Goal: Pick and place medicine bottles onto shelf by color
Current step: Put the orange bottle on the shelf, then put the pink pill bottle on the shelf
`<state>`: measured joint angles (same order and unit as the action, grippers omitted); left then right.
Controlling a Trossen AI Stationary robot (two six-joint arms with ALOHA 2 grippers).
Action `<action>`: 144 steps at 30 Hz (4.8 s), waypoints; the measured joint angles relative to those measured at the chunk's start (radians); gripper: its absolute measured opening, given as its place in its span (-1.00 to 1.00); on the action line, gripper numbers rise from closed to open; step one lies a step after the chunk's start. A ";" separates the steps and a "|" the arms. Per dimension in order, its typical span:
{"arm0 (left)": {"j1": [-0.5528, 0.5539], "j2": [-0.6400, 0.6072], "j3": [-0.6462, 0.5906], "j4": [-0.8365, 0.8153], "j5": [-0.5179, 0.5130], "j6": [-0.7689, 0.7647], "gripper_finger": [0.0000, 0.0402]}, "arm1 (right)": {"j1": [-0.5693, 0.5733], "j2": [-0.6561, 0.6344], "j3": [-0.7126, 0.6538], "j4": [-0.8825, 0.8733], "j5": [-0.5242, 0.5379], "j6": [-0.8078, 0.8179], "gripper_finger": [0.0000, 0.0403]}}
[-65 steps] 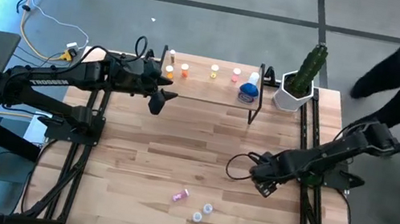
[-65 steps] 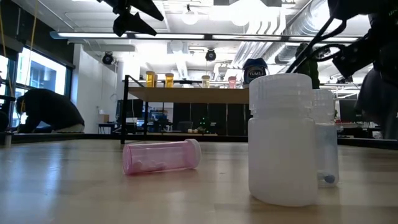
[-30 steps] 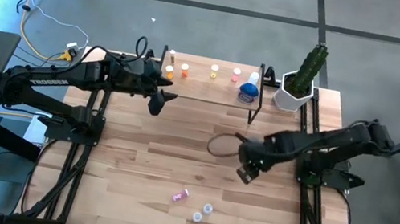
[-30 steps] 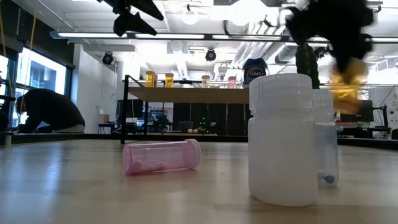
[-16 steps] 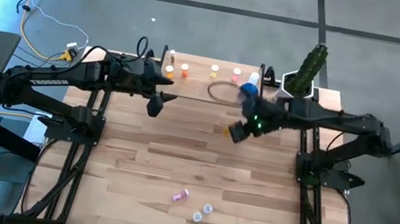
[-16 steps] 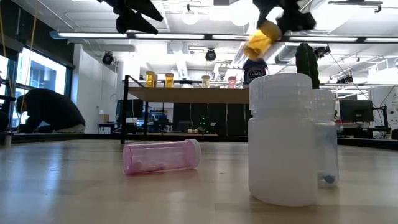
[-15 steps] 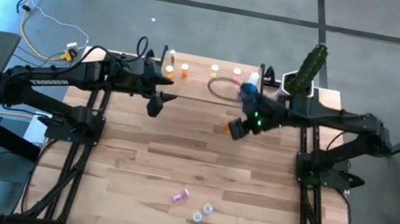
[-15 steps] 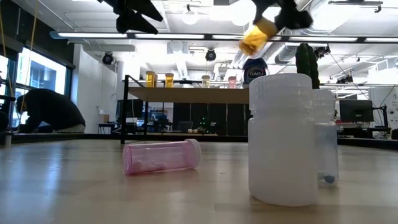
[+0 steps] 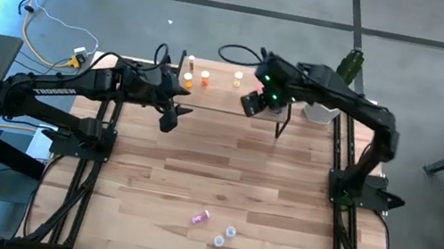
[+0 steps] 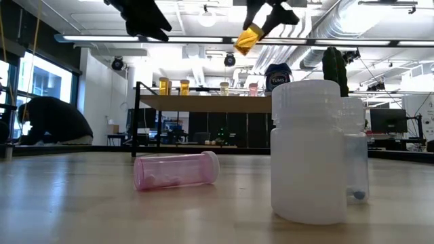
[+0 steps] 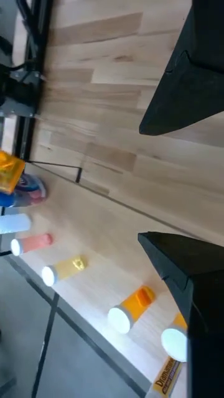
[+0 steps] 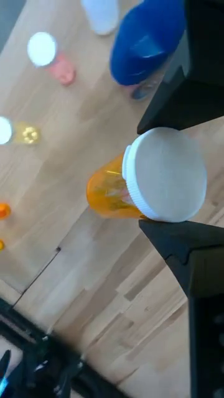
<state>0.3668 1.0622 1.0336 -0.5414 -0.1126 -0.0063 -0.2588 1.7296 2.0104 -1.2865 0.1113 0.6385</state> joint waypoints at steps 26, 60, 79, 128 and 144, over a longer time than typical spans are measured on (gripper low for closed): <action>0.000 0.000 0.000 -0.016 -0.004 -0.017 0.27 | -0.057 0.332 0.342 -0.285 0.019 -0.689 -0.04; 0.000 0.000 0.000 -0.015 -0.033 -0.070 0.27 | -0.122 0.384 0.284 -0.283 -0.014 -0.988 -0.04; 0.000 0.000 0.000 -0.015 -0.033 -0.069 0.27 | -0.118 0.384 0.281 -0.246 -0.003 -1.006 0.13; -0.344 -0.008 0.000 -0.069 -0.021 -0.233 0.27 | 0.217 0.204 0.347 -0.255 0.053 -0.517 0.23; -0.557 0.026 0.001 -0.009 -0.133 -0.515 0.27 | 0.337 0.146 0.323 -0.284 0.073 -0.612 0.23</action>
<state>-0.1902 1.0879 1.0345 -0.5505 -0.2459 -0.5216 0.0785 1.8751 2.3332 -1.5703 0.1845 0.0262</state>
